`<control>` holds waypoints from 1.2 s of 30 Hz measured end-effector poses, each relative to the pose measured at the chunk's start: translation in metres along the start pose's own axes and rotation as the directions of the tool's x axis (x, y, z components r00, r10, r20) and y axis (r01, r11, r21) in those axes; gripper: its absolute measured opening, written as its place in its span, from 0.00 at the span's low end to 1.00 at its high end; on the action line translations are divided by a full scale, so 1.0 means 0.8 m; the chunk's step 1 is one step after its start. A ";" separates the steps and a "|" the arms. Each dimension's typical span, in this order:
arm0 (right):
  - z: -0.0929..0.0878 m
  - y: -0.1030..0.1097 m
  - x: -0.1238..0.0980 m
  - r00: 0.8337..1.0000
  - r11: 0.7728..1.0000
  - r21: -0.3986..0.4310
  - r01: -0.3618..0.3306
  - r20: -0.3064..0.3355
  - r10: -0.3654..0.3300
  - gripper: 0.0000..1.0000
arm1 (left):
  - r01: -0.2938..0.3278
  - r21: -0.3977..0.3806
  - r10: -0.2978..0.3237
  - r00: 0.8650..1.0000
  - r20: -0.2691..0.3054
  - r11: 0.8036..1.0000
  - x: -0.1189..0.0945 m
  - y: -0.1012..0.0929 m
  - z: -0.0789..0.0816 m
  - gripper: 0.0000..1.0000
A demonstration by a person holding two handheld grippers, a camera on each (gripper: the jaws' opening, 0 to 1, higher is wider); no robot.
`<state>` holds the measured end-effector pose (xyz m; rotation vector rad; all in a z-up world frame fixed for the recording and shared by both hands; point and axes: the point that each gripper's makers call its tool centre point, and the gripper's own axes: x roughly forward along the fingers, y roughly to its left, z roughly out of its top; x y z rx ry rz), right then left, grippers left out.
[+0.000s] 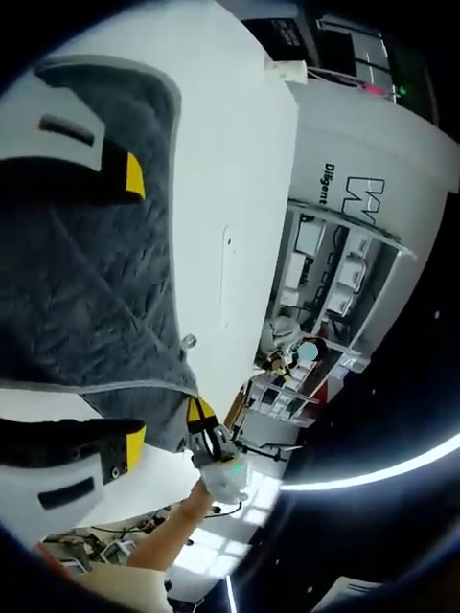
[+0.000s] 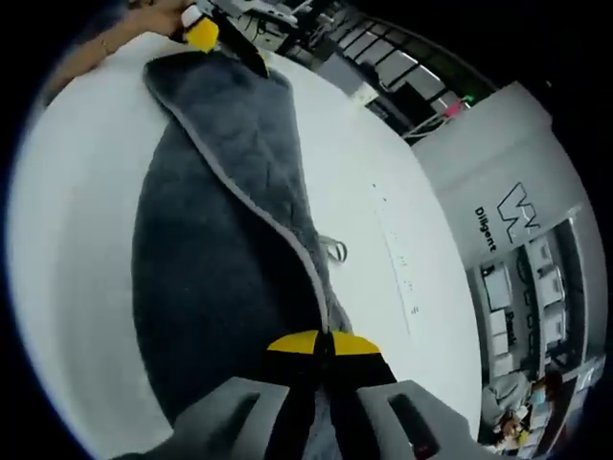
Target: Open the folded towel by lifting each exposed corner and separating the folded layers until the towel lies flat within the target outline without major curled edges
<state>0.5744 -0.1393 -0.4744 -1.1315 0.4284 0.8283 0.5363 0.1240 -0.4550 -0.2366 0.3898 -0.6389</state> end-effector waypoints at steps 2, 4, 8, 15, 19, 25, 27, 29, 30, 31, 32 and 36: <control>0.002 0.004 -0.010 1.000 1.000 -0.003 0.007 0.000 -0.007 0.00 | -0.004 -0.006 0.004 1.000 0.008 1.000 -0.002 0.002 0.002 0.91; 0.005 0.011 -0.022 1.000 1.000 -0.006 0.014 0.002 -0.014 0.00 | -0.007 -0.009 0.007 1.000 0.009 1.000 -0.002 0.003 0.002 0.91; 0.015 0.027 -0.041 1.000 1.000 0.001 0.024 0.011 -0.024 0.00 | -0.010 -0.011 0.010 1.000 0.003 1.000 -0.001 0.005 0.000 0.91; 0.041 0.066 -0.066 1.000 1.000 -0.025 0.014 0.024 -0.013 0.00 | -0.011 -0.012 0.011 1.000 -0.003 1.000 -0.001 0.005 -0.002 0.91; 0.040 0.094 -0.072 1.000 0.999 -0.029 -0.015 -0.006 0.015 0.00 | -0.009 -0.013 0.009 1.000 -0.002 1.000 -0.001 0.004 -0.002 0.90; 0.038 0.127 -0.082 0.998 0.998 -0.018 -0.064 -0.018 0.063 0.00 | -0.007 -0.014 0.007 1.000 -0.005 1.000 -0.001 0.003 -0.003 0.90; 0.038 0.137 -0.088 0.996 0.996 -0.032 -0.081 -0.026 0.081 0.00 | -0.009 -0.011 0.009 1.000 -0.007 1.000 -0.001 0.003 -0.003 0.90; 0.040 0.145 -0.096 0.995 0.994 -0.047 -0.098 -0.034 0.096 0.00 | -0.012 -0.005 0.012 1.000 -0.009 1.000 -0.001 0.003 -0.004 0.90; 0.041 0.150 -0.099 0.994 0.993 -0.054 -0.106 -0.038 0.104 0.00 | -0.013 -0.002 0.013 1.000 -0.011 1.000 -0.001 0.003 -0.004 0.90; 0.041 0.151 -0.101 0.994 0.993 -0.055 -0.108 -0.038 0.106 0.00 | -0.013 -0.002 0.013 1.000 -0.012 1.000 -0.001 0.003 -0.004 0.91; 0.044 0.159 -0.107 0.991 0.990 -0.052 -0.130 -0.040 0.129 0.00 | -0.011 -0.003 0.011 1.000 -0.010 1.000 -0.001 0.002 -0.004 0.90; 0.048 0.181 -0.117 0.982 0.981 -0.056 -0.186 -0.050 0.184 0.00 | -0.009 -0.008 0.009 1.000 -0.007 1.000 -0.002 0.002 -0.004 0.90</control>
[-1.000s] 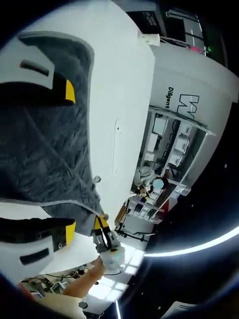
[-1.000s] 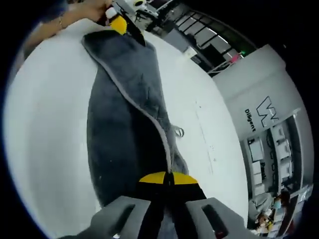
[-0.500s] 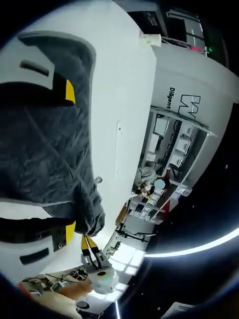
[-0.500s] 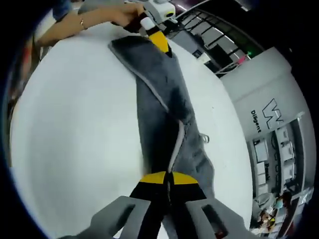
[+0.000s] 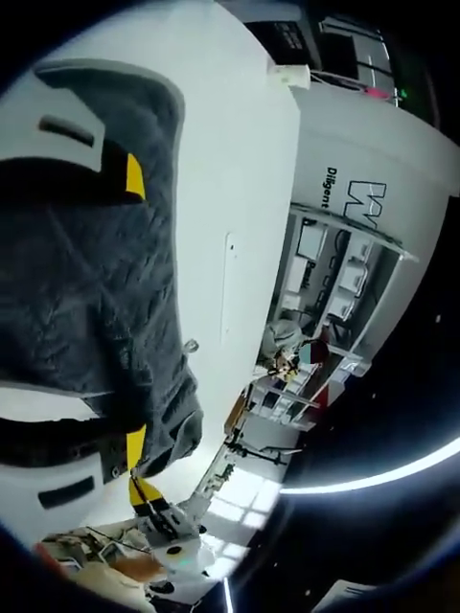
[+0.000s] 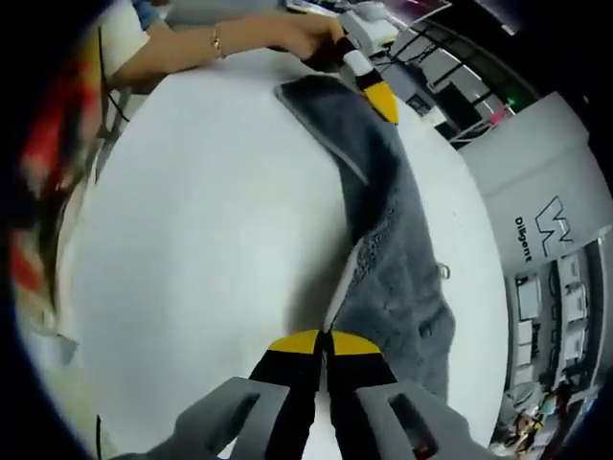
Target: Open the folded towel by lifting each exposed corner and separating the folded layers until the towel lies flat within the target outline without major curled edges
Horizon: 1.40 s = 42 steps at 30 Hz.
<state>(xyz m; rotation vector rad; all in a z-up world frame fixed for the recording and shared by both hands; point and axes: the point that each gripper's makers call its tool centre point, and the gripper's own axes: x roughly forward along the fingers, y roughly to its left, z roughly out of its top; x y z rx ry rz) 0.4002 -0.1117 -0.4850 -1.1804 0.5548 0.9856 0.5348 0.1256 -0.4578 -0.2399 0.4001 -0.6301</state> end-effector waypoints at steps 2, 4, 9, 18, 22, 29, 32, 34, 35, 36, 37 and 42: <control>0.004 0.021 -0.002 0.999 0.999 -0.014 -0.049 -0.012 0.049 0.00 | -0.004 -0.002 0.004 1.000 0.008 1.000 -0.002 0.001 0.002 0.90; 0.007 0.039 -0.003 0.995 0.994 -0.046 -0.098 -0.023 0.097 0.00 | -0.004 -0.005 0.004 1.000 0.013 1.000 -0.003 0.002 0.004 0.90; 0.017 0.066 -0.008 0.987 0.984 -0.086 -0.157 -0.038 0.154 0.00 | -0.007 -0.009 0.007 1.000 0.014 1.000 -0.003 0.004 0.004 0.90; 0.028 0.087 -0.014 0.975 0.975 0.037 -0.220 0.038 0.219 0.13 | -0.001 -0.010 0.001 1.000 0.020 1.000 -0.005 0.002 0.006 0.90; 0.037 0.085 -0.026 0.976 0.971 0.133 -0.199 0.114 0.185 0.28 | -0.006 -0.012 0.006 1.000 0.027 1.000 -0.006 0.004 0.008 0.90; 0.009 0.055 -0.050 0.994 0.954 0.300 -0.012 0.106 -0.021 0.53 | -0.029 -0.009 0.030 0.999 0.028 1.000 -0.008 0.010 0.009 0.91; -0.004 0.044 -0.059 0.990 0.928 0.368 0.053 0.103 -0.097 0.64 | -0.053 0.008 0.053 0.998 0.024 0.999 -0.011 0.010 0.011 0.91; -0.010 0.043 -0.065 0.986 0.909 0.410 0.074 0.106 -0.128 0.75 | -0.051 0.033 0.050 0.998 0.037 0.998 -0.015 -0.001 0.021 0.93; -0.013 0.043 -0.067 0.985 0.902 0.424 0.082 0.106 -0.139 0.78 | -0.034 0.059 0.031 0.998 0.063 0.998 -0.016 -0.009 0.029 0.93; -0.016 0.042 -0.070 0.982 0.892 0.443 0.094 0.104 -0.156 0.81 | -0.037 0.056 0.033 0.997 0.072 0.998 -0.019 -0.013 0.031 0.92; -0.019 0.041 -0.073 0.980 0.883 0.457 0.105 0.102 -0.169 0.85 | -0.037 0.055 0.034 0.997 0.067 0.998 -0.021 -0.016 0.030 0.92; -0.036 0.041 -0.086 0.970 0.824 0.552 0.128 0.104 -0.221 0.99 | -0.046 0.084 0.041 0.998 0.053 0.995 -0.048 -0.031 0.022 0.97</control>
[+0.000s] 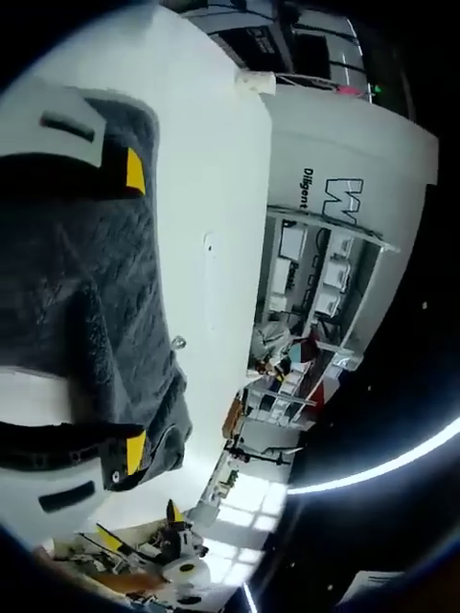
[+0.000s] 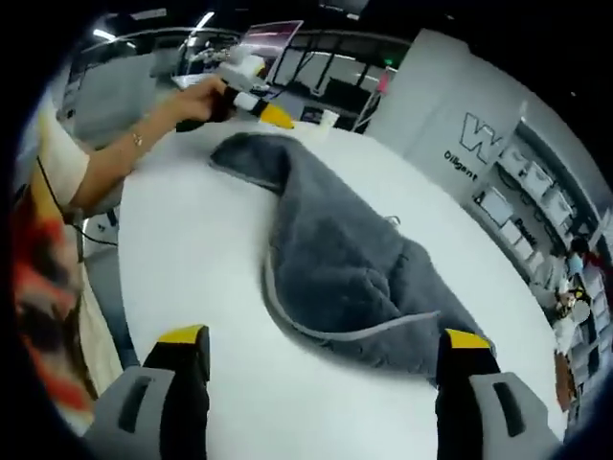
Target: Open the folded towel by lifting each exposed corner and separating the folded layers until the towel lies flat within the target outline without major curled edges
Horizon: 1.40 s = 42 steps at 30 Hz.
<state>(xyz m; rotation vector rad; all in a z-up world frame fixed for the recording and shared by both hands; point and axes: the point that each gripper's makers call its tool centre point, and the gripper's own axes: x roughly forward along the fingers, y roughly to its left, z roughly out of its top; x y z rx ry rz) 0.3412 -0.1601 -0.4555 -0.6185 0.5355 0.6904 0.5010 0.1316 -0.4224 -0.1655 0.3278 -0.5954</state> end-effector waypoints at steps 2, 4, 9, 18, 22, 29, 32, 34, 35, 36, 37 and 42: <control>-0.005 -0.004 -0.003 1.000 0.999 0.049 0.014 0.005 -0.014 0.99 | -0.005 0.060 0.004 1.000 0.017 0.998 -0.021 -0.009 0.010 0.95; -0.009 -0.005 -0.004 1.000 0.998 0.059 0.019 -0.001 -0.019 0.99 | -0.040 0.128 0.036 0.999 0.033 0.991 -0.053 -0.016 0.017 0.93; -0.014 -0.008 -0.005 0.998 0.993 0.098 0.061 0.023 -0.063 0.99 | -0.154 0.159 0.153 0.988 0.021 0.975 -0.113 -0.014 -0.006 0.91; -0.005 0.008 -0.003 0.995 0.994 0.098 0.051 0.079 -0.059 0.99 | -0.403 0.090 0.402 0.915 0.024 0.911 -0.157 0.005 -0.086 0.85; -0.005 0.012 -0.007 0.994 0.995 0.091 0.050 0.089 -0.058 0.98 | -0.456 0.016 0.455 0.890 0.027 0.890 -0.155 0.010 -0.104 0.77; -0.014 0.015 -0.015 0.994 0.994 0.091 0.056 0.088 -0.064 0.97 | -0.475 0.030 0.475 0.880 -0.010 0.880 -0.137 0.010 -0.123 0.53; -0.021 0.013 -0.021 0.994 0.993 0.100 0.066 0.086 -0.074 0.96 | -0.479 0.040 0.480 0.877 -0.007 0.877 -0.136 0.014 -0.127 0.32; -0.025 0.014 -0.022 0.994 0.993 0.101 0.068 0.080 -0.076 0.96 | -0.474 0.070 0.476 0.879 -0.021 0.878 -0.134 0.014 -0.131 0.18; -0.026 0.014 -0.023 0.994 0.993 0.099 0.068 0.076 -0.076 0.96 | -0.475 0.090 0.480 0.877 -0.034 0.875 -0.134 0.015 -0.134 0.13; -0.028 0.014 -0.024 0.994 0.993 0.096 0.071 0.072 -0.078 0.96 | -0.473 0.114 0.481 0.875 -0.052 0.874 -0.134 0.016 -0.139 0.10; -0.029 0.013 -0.025 0.994 0.992 0.098 0.075 0.073 -0.083 0.96 | -0.477 0.121 0.486 0.872 -0.053 0.870 -0.134 0.016 -0.140 0.10; -0.028 0.012 -0.028 0.993 0.992 0.102 0.079 0.079 -0.087 0.95 | -0.496 0.140 0.505 0.863 -0.036 0.857 -0.143 0.017 -0.137 0.02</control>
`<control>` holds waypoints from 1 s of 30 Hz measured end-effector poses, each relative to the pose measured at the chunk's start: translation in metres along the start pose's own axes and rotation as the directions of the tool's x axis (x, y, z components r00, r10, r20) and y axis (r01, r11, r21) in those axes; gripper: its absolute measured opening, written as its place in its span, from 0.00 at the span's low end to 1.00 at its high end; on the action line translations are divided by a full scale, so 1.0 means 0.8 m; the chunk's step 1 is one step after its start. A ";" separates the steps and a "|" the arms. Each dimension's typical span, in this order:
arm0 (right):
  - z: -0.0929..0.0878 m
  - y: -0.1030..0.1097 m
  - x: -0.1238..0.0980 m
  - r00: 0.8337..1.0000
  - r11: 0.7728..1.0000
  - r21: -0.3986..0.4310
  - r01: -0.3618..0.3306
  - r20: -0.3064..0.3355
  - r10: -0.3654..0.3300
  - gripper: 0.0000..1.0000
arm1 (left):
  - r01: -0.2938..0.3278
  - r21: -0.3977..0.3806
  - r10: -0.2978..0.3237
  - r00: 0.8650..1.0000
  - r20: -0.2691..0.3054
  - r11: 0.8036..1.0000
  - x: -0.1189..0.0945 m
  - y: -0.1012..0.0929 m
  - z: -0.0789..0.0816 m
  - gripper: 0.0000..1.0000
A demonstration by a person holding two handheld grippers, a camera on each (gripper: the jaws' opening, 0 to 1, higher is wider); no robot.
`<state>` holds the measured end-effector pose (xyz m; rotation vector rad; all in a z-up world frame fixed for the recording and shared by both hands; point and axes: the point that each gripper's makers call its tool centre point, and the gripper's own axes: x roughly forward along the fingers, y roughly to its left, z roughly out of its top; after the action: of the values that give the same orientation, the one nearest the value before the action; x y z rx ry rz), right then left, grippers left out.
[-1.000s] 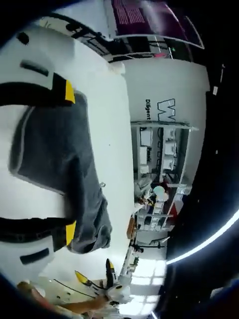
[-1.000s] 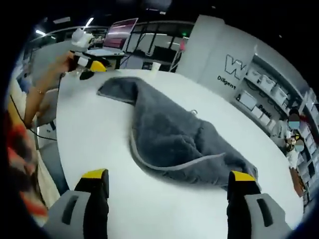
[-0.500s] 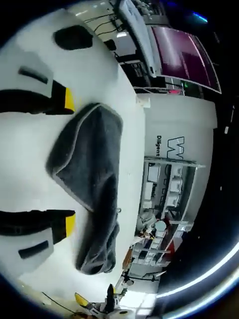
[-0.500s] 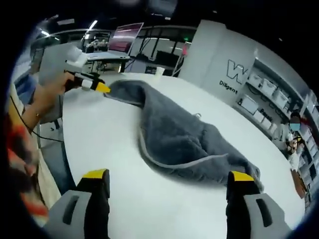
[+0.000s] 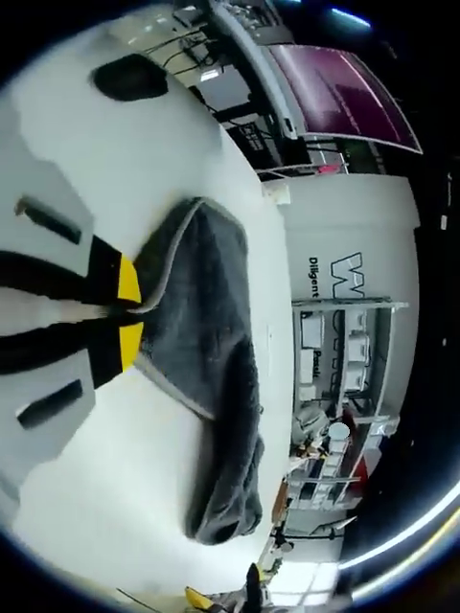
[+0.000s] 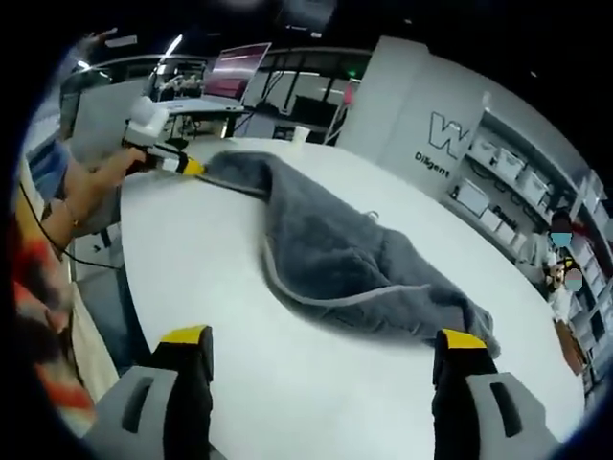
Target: Open the folded towel by lifting each exposed corner and separating the folded layers until the towel lies flat within the target outline without major curled edges
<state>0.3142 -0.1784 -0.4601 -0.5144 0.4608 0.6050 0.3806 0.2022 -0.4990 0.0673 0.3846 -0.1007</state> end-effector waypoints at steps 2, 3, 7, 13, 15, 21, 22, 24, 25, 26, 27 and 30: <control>0.001 -0.001 0.000 1.000 1.000 -0.001 0.002 0.003 -0.002 0.95 | 0.002 -0.011 -0.002 1.000 0.011 1.000 -0.003 0.003 0.002 0.01; 0.002 -0.001 0.000 1.000 1.000 -0.002 0.002 0.002 -0.002 0.95 | 0.007 -0.022 -0.006 1.000 0.024 1.000 -0.006 0.004 0.003 0.01; 0.001 -0.002 0.000 1.000 1.000 -0.006 0.005 -0.005 -0.005 0.95 | 0.008 -0.037 -0.006 0.998 0.058 0.999 -0.017 0.010 0.011 0.01; 0.001 -0.006 -0.003 1.000 1.000 -0.010 0.015 -0.010 -0.015 0.95 | -0.021 -0.024 0.022 0.999 0.038 0.999 -0.042 0.041 0.011 0.01; 0.001 -0.009 -0.005 1.000 1.000 -0.010 0.021 -0.013 -0.021 0.95 | -0.035 -0.019 0.036 0.999 0.020 0.999 -0.051 0.054 0.008 0.01; 0.002 -0.024 -0.008 0.999 0.999 0.002 0.050 -0.013 -0.050 0.93 | -0.099 0.008 0.099 0.995 -0.031 0.995 -0.076 0.096 -0.003 0.01; 0.003 -0.027 -0.009 0.998 0.998 0.008 0.056 -0.009 -0.056 0.93 | -0.109 0.012 0.109 0.993 -0.036 0.994 -0.079 0.102 -0.005 0.01; 0.003 -0.028 -0.009 0.998 0.998 0.009 0.057 -0.009 -0.057 0.91 | -0.110 0.013 0.111 0.993 -0.038 0.994 -0.079 0.102 -0.005 0.01; 0.003 -0.028 -0.009 0.998 0.998 0.010 0.058 -0.008 -0.058 0.90 | -0.111 0.013 0.111 0.993 -0.038 0.994 -0.079 0.103 -0.006 0.01; 0.003 -0.029 -0.009 0.998 0.998 0.010 0.058 -0.008 -0.058 0.88 | -0.112 0.014 0.112 0.993 -0.039 0.994 -0.079 0.103 -0.006 0.01; 0.009 -0.046 -0.008 0.997 0.997 0.032 0.076 0.012 -0.076 0.86 | -0.115 0.020 0.116 0.991 -0.061 0.993 -0.081 0.109 -0.015 0.01; 0.019 -0.075 -0.008 0.993 0.992 0.052 0.111 0.037 -0.113 0.83 | -0.115 0.038 0.119 0.989 -0.094 0.993 -0.082 0.114 -0.029 0.01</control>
<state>0.3514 -0.2144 -0.4260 -0.4764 0.4054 0.4942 0.3218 0.3004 -0.4918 0.1273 0.4740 0.0122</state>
